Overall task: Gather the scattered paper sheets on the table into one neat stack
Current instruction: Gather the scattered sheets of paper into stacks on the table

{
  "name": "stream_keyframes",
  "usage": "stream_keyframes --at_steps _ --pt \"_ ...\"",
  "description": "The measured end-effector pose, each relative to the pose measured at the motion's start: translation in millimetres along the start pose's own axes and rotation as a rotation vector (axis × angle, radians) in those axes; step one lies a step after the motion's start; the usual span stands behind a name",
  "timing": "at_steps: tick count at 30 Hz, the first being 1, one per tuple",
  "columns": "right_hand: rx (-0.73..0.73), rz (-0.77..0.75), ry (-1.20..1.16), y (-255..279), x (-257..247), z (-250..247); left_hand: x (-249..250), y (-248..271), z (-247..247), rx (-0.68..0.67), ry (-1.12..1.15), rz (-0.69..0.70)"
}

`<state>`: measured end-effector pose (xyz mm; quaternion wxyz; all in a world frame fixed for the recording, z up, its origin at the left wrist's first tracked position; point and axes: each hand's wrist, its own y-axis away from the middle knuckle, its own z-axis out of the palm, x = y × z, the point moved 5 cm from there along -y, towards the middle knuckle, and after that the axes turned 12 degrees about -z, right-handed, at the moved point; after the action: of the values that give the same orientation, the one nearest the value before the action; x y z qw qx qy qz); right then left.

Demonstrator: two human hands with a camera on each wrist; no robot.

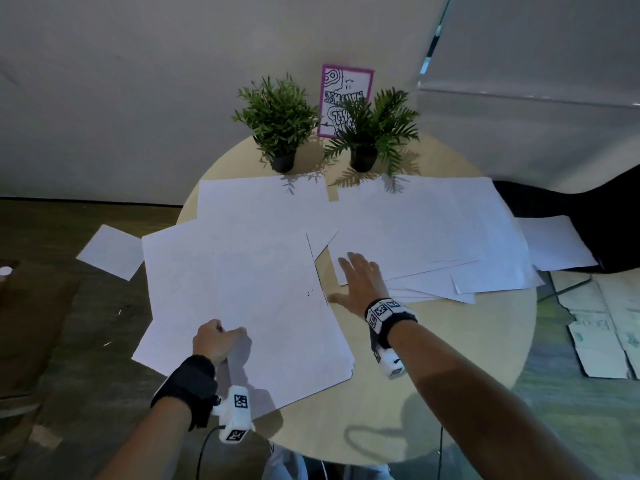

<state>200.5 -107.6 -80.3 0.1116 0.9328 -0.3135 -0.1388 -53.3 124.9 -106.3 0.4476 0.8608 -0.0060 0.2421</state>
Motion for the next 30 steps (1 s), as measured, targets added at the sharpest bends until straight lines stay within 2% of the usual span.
stream_keyframes --at_steps 3,6,11,14,17,19,21,24,27,30 --pt "0.084 -0.025 0.168 -7 -4 -3 -5 -3 -1 -0.008 -0.02 -0.012" --pt "0.081 -0.039 0.242 -3 -3 -4 -6 -3 -3 -0.005 -0.037 -0.006" --pt "0.225 -0.031 0.08 4 1 -34 -5 1 -4 0.001 -0.031 -0.013" --pt "0.49 -0.022 -0.069 18 -1 -66 -4 5 -4 -0.029 -0.014 -0.007" --pt "0.791 -0.152 -0.08 48 -25 -90 -5 13 -7 -0.055 -0.029 -0.012" --pt "0.932 -0.226 -0.106 70 -45 -101 -4 18 -8 -0.082 -0.01 0.003" --pt "1.002 -0.266 -0.16 88 -63 -102 -3 24 -9 -0.109 0.005 0.028" --pt "0.981 -0.409 -0.263 101 -86 -90 -5 26 -9 -0.176 0.053 0.035" --pt "0.799 -0.51 -0.391 108 -91 -63 -6 32 -12 -0.193 0.152 0.026" --pt "0.572 -0.385 -0.556 110 -75 -23 -7 32 -13 -0.186 0.276 -0.047"
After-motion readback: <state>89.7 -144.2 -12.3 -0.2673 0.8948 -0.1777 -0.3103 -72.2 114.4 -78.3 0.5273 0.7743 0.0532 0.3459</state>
